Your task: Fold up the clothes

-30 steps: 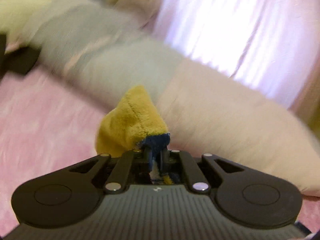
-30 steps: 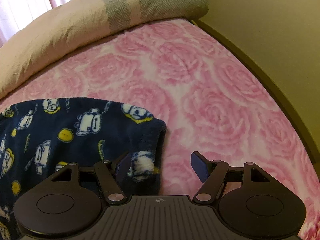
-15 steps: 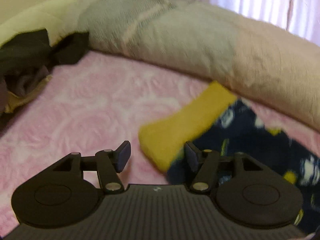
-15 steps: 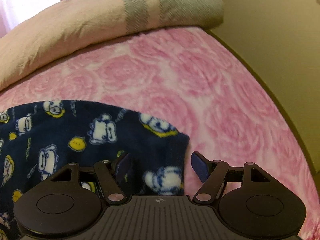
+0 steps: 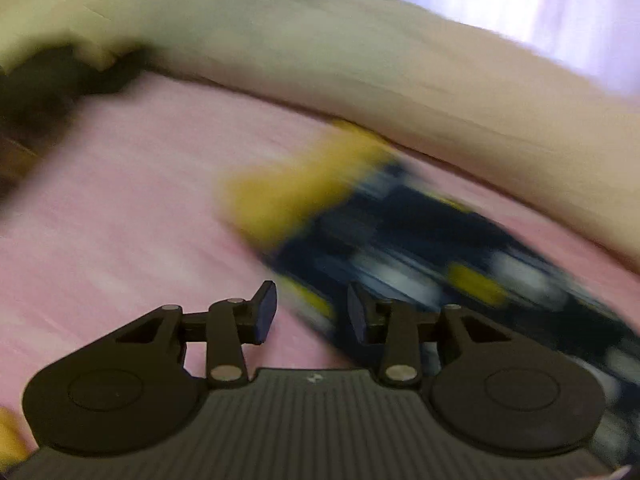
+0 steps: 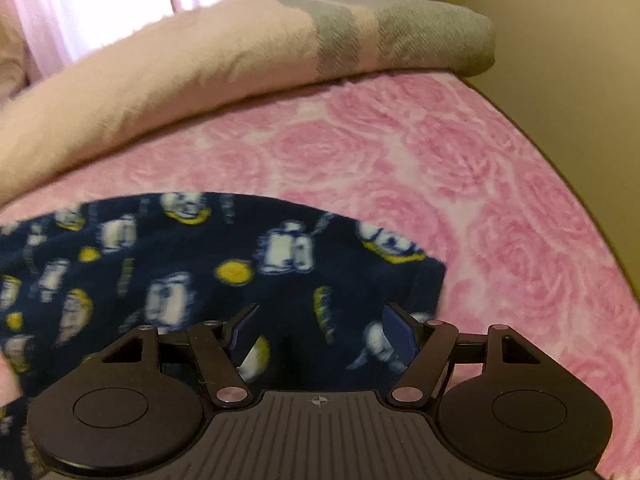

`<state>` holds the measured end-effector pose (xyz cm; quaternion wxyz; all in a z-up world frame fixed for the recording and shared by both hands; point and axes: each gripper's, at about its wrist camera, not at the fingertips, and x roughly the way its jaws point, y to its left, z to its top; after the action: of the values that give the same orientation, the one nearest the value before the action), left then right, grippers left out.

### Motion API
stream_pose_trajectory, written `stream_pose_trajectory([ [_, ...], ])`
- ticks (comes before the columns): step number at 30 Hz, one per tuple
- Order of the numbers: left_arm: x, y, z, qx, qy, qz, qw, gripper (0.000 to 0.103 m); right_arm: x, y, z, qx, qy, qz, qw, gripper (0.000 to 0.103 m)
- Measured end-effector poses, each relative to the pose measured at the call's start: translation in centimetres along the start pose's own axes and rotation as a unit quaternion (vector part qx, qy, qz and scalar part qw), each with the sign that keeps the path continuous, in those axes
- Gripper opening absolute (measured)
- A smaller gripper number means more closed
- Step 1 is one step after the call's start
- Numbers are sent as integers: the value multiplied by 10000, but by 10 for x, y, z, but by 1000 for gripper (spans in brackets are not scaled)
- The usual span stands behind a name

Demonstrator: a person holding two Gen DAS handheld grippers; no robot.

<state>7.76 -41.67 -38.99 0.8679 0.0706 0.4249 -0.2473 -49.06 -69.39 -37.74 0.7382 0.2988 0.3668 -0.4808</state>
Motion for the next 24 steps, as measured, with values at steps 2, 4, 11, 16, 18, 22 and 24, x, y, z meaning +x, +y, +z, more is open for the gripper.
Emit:
stream_pose_trajectory([
  [2, -25, -24, -29, 294, 274, -852, 9956, 32, -10, 3, -10, 20, -15, 109, 9999, 70],
  [4, -59, -44, -63, 568, 489, -1179, 9902, 32, -21, 5, -20, 39, -30, 219, 9997, 70],
  [11, -168, -36, -208, 442, 937, -1015, 9894, 30, -60, 16, -92, -826, 169, 288, 9960, 70],
  [16, -228, -27, -273, 399, 1162, -442, 9914, 32, -82, 2, -158, -1526, 496, 238, 9868, 70],
  [18, -252, -27, -287, 381, 1236, -268, 9912, 33, -92, -15, -180, -1601, 606, 250, 9849, 70],
  [22, -301, -28, -316, 343, 1382, 78, 9898, 33, -122, -42, -207, -1522, 783, 326, 9847, 70],
  [24, -325, -28, -330, 324, 1455, 251, 9885, 33, -146, -51, -204, -1258, 831, 417, 9877, 70],
])
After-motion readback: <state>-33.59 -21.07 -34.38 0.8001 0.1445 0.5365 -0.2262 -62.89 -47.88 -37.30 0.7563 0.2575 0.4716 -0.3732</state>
